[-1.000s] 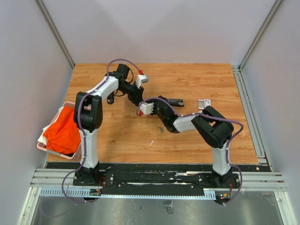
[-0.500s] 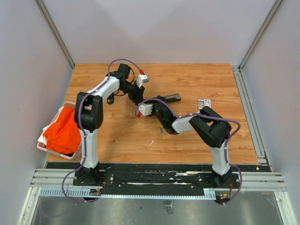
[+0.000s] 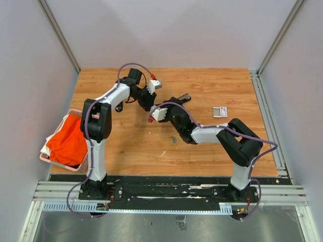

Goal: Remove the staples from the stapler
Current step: Place the stapler at the center of the board.

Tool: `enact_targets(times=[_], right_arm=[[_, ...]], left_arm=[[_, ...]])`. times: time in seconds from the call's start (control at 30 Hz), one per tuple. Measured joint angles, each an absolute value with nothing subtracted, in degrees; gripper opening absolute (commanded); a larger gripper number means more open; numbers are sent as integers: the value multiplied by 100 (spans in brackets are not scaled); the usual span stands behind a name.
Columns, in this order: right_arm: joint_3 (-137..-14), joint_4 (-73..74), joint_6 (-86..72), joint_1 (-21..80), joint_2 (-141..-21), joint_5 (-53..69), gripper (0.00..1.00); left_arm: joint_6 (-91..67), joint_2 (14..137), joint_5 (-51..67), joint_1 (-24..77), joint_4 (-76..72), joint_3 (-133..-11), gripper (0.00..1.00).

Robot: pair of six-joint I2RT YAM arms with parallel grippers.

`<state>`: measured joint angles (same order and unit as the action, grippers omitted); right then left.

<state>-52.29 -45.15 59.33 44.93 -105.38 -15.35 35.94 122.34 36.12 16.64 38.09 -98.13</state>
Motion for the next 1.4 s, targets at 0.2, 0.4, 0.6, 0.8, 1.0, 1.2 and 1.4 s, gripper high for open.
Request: enact_targets(times=[0.2, 0.4, 0.6, 0.8, 1.0, 1.2, 1.4], right_arm=[[-5098, -4318, 5548, 4431, -10379, -1330, 66], [-5096, -3857, 4587, 3992, -9935, -1000, 66], [-5290, -3358, 3406, 3286, -9548, -711, 66], [-5857, -2445, 2110, 2493, -9553, -285, 66], [-7013, -1332, 740, 1656, -9990, 423, 66], [-8538, -71, 250, 1404, -11043, 816, 68], [-9188, 657, 121, 1411, -11775, 1072, 75]], left_arm=[[3468, 12164, 3188, 1739, 3190, -9288, 0], [3321, 11898, 2818, 1863, 2661, -8788, 8], [3186, 11824, 2403, 1966, 2357, -8705, 13], [3135, 11677, 2058, 2008, 2008, -8405, 14], [3144, 11651, 1870, 2078, 1920, -8344, 21], [3142, 11649, 1671, 2174, 1879, -8331, 29], [3140, 11649, 1466, 2239, 1855, -8318, 36]])
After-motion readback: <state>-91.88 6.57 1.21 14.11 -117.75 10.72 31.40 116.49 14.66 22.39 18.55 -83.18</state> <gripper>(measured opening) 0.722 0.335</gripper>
